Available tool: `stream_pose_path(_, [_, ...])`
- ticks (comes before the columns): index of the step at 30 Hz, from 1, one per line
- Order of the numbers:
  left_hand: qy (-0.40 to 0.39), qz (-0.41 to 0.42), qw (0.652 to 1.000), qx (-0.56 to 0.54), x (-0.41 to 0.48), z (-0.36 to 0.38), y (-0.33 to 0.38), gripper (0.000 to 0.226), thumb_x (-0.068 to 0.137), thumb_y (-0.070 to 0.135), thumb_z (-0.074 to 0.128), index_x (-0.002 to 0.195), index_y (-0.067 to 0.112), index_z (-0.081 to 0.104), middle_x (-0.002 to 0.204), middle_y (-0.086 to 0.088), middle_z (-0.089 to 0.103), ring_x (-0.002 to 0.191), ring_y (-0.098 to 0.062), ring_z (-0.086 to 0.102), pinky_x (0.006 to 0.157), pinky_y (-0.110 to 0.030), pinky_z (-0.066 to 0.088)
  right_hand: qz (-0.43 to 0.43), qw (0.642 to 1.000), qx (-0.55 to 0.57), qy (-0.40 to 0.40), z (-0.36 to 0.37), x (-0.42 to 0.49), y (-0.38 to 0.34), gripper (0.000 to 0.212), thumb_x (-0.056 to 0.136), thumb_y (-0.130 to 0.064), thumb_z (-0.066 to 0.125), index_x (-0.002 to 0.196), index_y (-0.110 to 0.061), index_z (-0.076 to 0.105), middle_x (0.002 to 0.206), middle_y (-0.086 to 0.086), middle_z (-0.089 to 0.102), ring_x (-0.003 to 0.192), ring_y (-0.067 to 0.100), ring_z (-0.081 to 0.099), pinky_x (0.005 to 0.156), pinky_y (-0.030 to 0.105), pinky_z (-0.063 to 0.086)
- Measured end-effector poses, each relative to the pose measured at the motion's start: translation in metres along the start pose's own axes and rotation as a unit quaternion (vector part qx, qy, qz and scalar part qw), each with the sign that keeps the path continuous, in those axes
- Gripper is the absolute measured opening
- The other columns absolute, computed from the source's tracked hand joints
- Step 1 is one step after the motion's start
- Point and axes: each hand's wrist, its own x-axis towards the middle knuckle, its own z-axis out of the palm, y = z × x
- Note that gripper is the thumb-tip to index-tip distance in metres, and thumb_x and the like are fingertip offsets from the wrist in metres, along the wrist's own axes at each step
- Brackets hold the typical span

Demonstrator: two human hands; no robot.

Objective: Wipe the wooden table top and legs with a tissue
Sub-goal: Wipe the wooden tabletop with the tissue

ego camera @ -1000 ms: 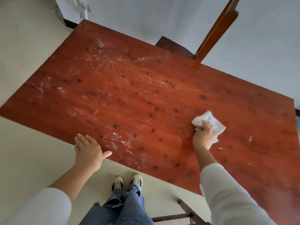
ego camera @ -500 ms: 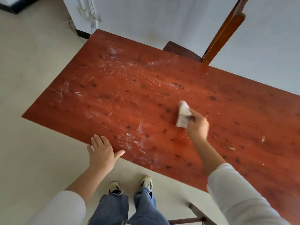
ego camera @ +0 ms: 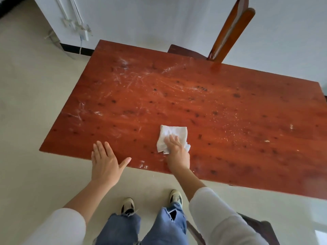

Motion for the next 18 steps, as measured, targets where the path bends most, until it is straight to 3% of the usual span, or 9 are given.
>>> stream_pose_path(2, [-0.004,0.016,1.000,0.007,0.003,-0.001,-0.014,0.103,0.083,0.071,0.024,0.146,-0.005,-0.003,0.153,-0.029,-0.004,0.144,-0.038,-0.002,0.118,-0.044,0.005,-0.030,0.999,0.013,-0.044,0.021,0.000,-0.031,0.062,0.089,0.008,0.043,0.138,-0.030,0.045,0.153,-0.009,0.031,0.141,0.018,0.028,0.099,0.035,0.042])
stream_pose_path(4, [-0.008,0.035,0.999,0.025,0.007,-0.002,-0.028,0.101,0.083,0.071,0.022,0.146,-0.005,-0.001,0.153,-0.029,-0.003,0.144,-0.038,-0.001,0.118,-0.044,0.005,-0.012,0.995,0.097,-0.028,0.018,0.000,-0.044,0.053,0.088,0.003,0.042,0.129,-0.027,0.058,0.141,-0.001,0.050,0.121,0.027,0.052,0.089,0.031,0.048])
stream_pose_path(7, [-0.011,0.059,0.998,0.023,0.009,-0.002,-0.040,0.099,0.085,0.069,0.027,0.146,-0.005,0.003,0.153,-0.029,0.000,0.144,-0.038,0.001,0.117,-0.045,0.006,0.037,0.977,0.193,0.087,-0.015,-0.005,-0.028,0.051,0.082,0.006,0.041,0.121,-0.017,0.065,0.113,0.011,0.068,0.084,0.024,0.063,0.061,0.021,0.042])
stream_pose_path(9, [-0.005,0.066,0.998,-0.002,0.009,-0.001,-0.041,0.098,0.085,0.066,0.034,0.146,-0.006,0.006,0.152,-0.031,0.002,0.143,-0.040,0.002,0.116,-0.046,0.008,0.109,0.960,0.195,0.171,-0.042,-0.015,0.007,0.051,0.081,0.007,0.041,0.120,-0.015,0.065,0.105,0.012,0.070,0.073,0.019,0.060,0.054,0.016,0.040])
stream_pose_path(12, [-0.012,0.064,0.998,-0.009,0.009,-0.001,-0.039,0.098,0.086,0.064,0.036,0.145,-0.007,0.005,0.152,-0.031,0.000,0.143,-0.040,0.001,0.116,-0.045,0.007,0.262,0.922,0.150,0.242,-0.068,-0.042,0.075,0.048,0.083,0.004,0.043,0.123,-0.011,0.062,0.115,0.017,0.066,0.096,0.029,0.060,0.077,0.029,0.047])
stream_pose_path(14, [-0.016,0.063,0.998,-0.005,0.010,-0.001,-0.039,0.097,0.086,0.064,0.034,0.145,-0.007,0.003,0.152,-0.031,-0.002,0.143,-0.040,0.000,0.116,-0.045,0.007,0.355,0.908,0.095,0.203,-0.063,-0.066,0.107,0.035,0.089,-0.005,0.050,0.122,-0.008,0.061,0.113,0.021,0.064,0.103,0.035,0.057,0.081,0.034,0.044])
stream_pose_path(16, [-0.015,0.060,0.998,-0.003,0.010,-0.001,-0.039,0.097,0.087,0.064,0.034,0.145,-0.007,0.003,0.152,-0.032,-0.002,0.143,-0.041,0.000,0.116,-0.045,0.009,0.365,0.908,0.065,0.198,-0.037,-0.082,0.109,0.030,0.091,-0.005,0.053,0.120,-0.005,0.060,0.112,0.021,0.062,0.103,0.035,0.056,0.082,0.038,0.047])
stream_pose_path(18, [-0.013,0.059,0.998,-0.006,0.011,-0.001,-0.037,0.097,0.087,0.063,0.035,0.145,-0.008,0.003,0.152,-0.032,-0.001,0.143,-0.041,0.000,0.116,-0.045,0.010,0.320,0.915,0.082,0.231,-0.002,-0.086,0.090,0.049,0.085,0.013,0.047,0.129,-0.007,0.054,0.136,0.018,0.051,0.124,0.034,0.047,0.097,0.043,0.044])
